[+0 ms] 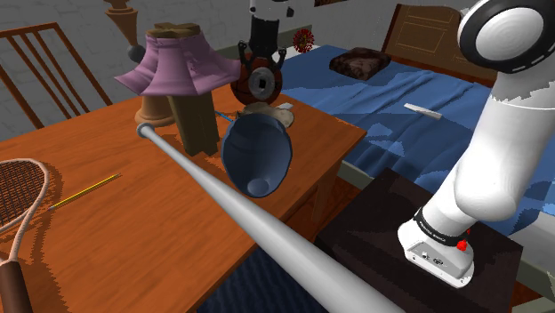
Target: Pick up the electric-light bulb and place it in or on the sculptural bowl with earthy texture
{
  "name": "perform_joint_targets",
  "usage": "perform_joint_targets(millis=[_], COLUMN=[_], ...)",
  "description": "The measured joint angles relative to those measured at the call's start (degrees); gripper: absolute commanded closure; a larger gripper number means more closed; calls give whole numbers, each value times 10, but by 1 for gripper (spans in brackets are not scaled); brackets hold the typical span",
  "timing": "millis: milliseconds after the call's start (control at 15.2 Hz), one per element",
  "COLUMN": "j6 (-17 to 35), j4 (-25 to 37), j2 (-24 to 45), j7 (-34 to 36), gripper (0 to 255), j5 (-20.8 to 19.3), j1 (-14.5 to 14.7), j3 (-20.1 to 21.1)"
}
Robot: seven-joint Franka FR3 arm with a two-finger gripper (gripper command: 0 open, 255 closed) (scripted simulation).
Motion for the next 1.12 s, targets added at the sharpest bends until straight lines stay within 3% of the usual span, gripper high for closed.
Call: perform_joint_targets(millis=[462, 528, 858, 1122], j6=[52, 51, -3, -30], j4=[-47, -34, 1, 30], j2=[-25, -16, 10, 21], j7=[-7, -5, -23, -1], gripper=[255, 0, 0, 0], j5=[4, 3, 4, -1], j1=[-3, -1, -12, -2], j3=[-4, -3, -10, -8])
